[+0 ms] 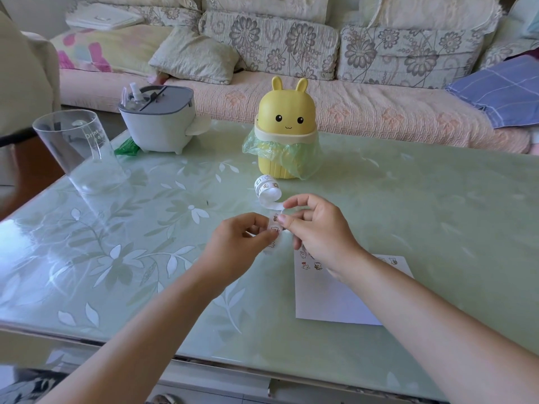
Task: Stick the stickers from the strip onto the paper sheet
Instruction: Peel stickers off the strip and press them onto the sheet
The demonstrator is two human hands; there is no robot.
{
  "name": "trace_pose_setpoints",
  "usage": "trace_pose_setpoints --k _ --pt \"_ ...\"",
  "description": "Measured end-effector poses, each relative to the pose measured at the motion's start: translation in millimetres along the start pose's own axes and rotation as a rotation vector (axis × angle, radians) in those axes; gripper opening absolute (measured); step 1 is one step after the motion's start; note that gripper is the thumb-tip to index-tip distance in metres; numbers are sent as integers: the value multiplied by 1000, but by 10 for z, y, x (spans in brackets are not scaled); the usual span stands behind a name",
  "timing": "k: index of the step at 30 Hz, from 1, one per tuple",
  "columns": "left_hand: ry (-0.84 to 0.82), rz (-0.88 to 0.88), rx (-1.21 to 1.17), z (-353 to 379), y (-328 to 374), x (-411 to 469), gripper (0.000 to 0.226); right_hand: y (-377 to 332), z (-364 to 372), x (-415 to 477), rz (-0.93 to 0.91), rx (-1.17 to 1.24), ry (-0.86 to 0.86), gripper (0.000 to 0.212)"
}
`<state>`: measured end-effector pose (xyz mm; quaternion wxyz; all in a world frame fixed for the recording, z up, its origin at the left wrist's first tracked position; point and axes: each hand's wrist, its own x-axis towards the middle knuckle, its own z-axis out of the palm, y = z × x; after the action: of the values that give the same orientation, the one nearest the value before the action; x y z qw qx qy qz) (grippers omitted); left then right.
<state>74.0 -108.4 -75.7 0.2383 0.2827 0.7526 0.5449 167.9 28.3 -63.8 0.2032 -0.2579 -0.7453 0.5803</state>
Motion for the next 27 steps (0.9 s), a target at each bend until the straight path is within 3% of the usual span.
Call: trace_pose_setpoints --k 7,17,27 --pt "3 -21 -87 31 -32 13 8 21 -63 -9 -112 -151 -40 8" --pt "-1 58 27 -5 -11 2 9 23 -113 25 -145 -234 -81 9" --pt "27 143 339 -64 -48 23 13 3 -127 11 -97 -121 -58 10"
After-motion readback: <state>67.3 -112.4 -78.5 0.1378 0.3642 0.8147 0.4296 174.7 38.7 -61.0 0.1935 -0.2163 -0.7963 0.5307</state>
